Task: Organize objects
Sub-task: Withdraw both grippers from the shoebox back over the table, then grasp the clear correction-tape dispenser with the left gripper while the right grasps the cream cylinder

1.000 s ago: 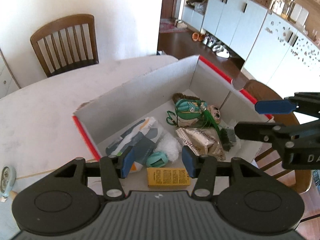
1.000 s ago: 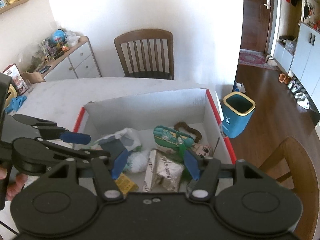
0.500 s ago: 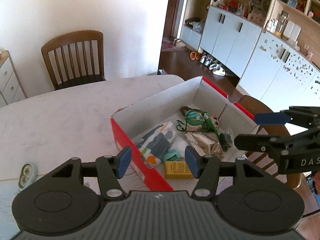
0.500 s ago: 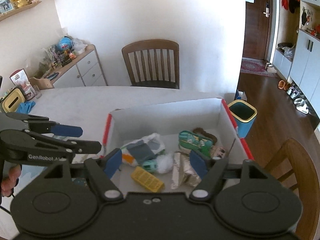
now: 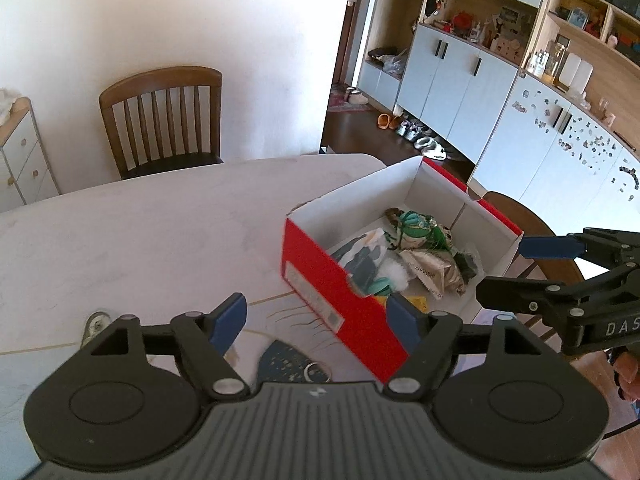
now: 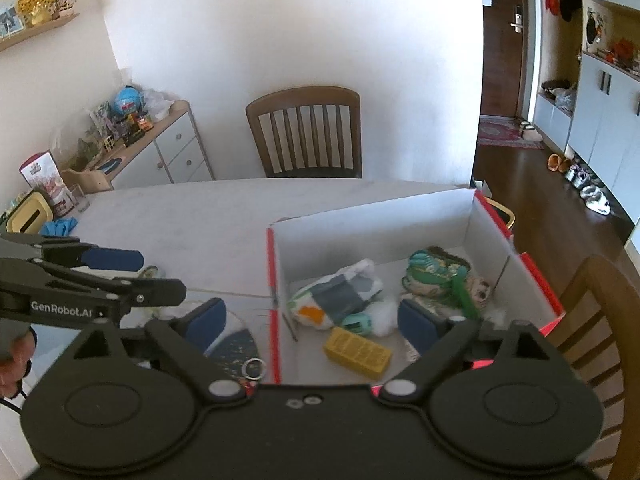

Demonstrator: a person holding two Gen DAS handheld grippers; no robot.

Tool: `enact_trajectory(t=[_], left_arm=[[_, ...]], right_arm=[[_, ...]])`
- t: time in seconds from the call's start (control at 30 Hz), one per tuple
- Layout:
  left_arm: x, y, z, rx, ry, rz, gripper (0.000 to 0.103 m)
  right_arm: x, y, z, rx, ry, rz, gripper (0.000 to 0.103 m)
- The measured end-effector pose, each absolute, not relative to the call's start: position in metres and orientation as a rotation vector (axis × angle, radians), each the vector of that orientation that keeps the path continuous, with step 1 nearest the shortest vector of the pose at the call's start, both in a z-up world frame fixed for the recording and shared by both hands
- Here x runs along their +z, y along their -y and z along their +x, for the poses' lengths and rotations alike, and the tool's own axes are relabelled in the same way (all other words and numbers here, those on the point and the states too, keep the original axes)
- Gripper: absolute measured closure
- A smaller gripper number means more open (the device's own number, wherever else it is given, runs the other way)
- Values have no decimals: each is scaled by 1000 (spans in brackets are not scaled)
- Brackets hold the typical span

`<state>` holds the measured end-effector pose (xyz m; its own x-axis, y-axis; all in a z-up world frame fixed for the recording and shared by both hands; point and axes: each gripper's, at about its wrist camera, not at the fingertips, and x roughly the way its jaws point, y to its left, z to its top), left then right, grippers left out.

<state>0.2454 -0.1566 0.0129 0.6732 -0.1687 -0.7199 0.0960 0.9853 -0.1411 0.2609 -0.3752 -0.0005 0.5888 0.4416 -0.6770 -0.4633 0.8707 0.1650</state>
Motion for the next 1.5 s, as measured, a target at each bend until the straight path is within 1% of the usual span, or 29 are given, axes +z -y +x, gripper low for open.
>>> enact_trajectory(t=[0.1,0.13,0.23,0.37,0.5,0.6,0.67,0.7,0.9,1.13,1.5], left_arm=[[13,142,239,-154,-816,-99,24],[13,137,237,-153,-813,-100,21],[13,122,231,-153,-808,-103,21],[10,99,226,-143,-810,-111,20],[5,74,221,-140,-813,-140,18],[3,56,218,-130,-803,-150,12],[1,45,216,-121,-791,-154,3],[0,39,214,-115,-783,-155,2],[-6,3,208,-78,-746,-163,1],[-27,-42,209,-9,-764,-167,1],[-87,-83,223,40,-856,-139,1]], right_arm=[[0,362,253,522,-776,-17,6],[0,358,250,521,-775,-15,5],[1,342,243,523,-768,-9,2],[2,322,235,528,-762,-12,1],[1,302,229,541,-758,-13,1],[0,287,226,549,-758,-27,1],[-1,276,224,556,-757,-43,1],[-2,270,223,559,-758,-52,1],[-9,237,222,586,-771,-95,1],[-19,201,230,621,-787,-128,1],[-64,149,246,699,-869,-233,1]])
